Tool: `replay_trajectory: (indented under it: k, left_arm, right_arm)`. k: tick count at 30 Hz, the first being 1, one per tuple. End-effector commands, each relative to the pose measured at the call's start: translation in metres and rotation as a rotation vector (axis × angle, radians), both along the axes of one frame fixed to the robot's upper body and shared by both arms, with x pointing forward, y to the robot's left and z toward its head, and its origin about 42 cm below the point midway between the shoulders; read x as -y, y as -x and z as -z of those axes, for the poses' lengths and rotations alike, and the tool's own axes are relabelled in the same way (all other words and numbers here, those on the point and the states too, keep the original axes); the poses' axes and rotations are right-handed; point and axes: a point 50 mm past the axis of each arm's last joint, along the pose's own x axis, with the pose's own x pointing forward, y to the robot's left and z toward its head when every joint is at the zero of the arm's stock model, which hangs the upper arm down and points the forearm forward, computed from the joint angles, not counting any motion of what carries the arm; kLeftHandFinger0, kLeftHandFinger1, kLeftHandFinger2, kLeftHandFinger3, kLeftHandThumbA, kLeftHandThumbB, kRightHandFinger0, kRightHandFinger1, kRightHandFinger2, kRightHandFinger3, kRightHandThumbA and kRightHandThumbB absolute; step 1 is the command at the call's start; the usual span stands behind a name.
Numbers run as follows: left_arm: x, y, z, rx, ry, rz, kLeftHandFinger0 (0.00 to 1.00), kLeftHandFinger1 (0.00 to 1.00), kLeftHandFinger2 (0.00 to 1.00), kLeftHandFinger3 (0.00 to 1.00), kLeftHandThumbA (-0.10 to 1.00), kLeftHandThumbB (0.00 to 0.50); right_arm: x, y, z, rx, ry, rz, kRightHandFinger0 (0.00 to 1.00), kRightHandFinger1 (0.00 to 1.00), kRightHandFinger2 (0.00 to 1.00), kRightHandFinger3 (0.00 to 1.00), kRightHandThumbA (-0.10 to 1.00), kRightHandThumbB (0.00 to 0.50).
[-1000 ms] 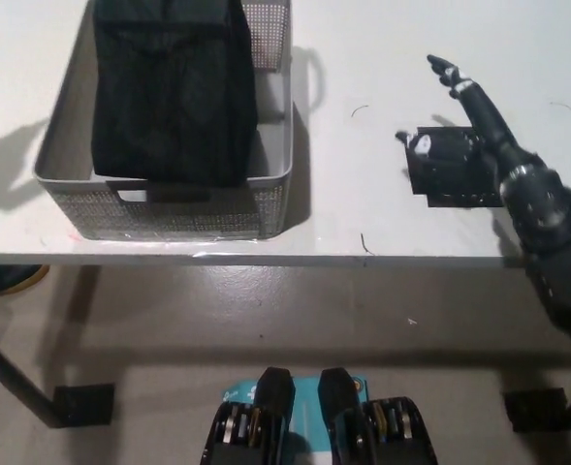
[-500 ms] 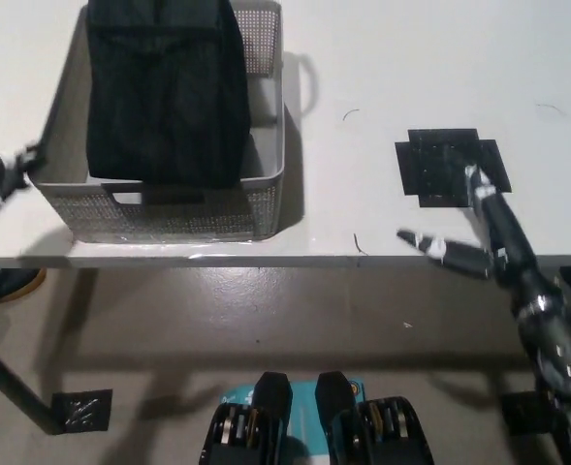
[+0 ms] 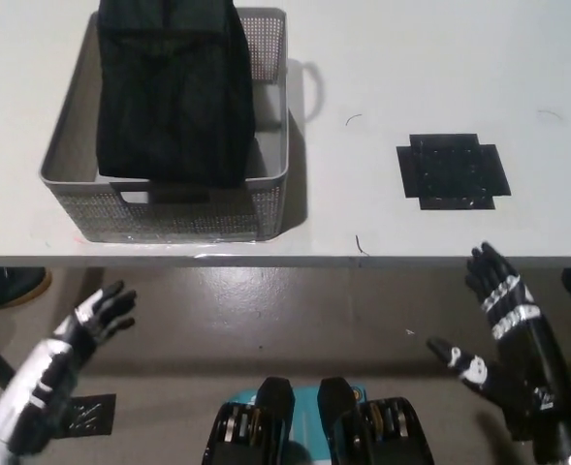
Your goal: Use both hands to pick up a lunch bag on the right hand side and place it into a container on the left hand side
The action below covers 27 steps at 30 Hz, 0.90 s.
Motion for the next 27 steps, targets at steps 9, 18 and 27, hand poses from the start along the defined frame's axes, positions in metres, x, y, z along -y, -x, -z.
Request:
replay_trajectory:
  k: [9, 18, 27]
  left_arm:
    - [0.026, -0.015, 0.083, -0.088, 0.099, -0.079, 1.00, 1.00, 1.00, 1.00, 1.00, 0.166]
    - [0.033, -0.018, 0.095, -0.089, 0.070, -0.055, 1.00, 1.00, 1.00, 1.00, 1.00, 0.211]
    - [0.033, -0.018, 0.096, -0.094, 0.053, -0.054, 1.00, 1.00, 1.00, 1.00, 1.00, 0.191]
  right_arm:
    - [-0.054, -0.009, 0.060, -0.077, -0.245, -0.064, 1.00, 1.00, 1.00, 1.00, 1.00, 0.222]
    - [-0.085, -0.002, 0.073, -0.095, -0.235, -0.060, 1.00, 1.00, 1.00, 1.00, 1.00, 0.206]
    - [-0.085, -0.005, 0.072, -0.112, -0.234, -0.030, 1.00, 1.00, 1.00, 1.00, 1.00, 0.130]
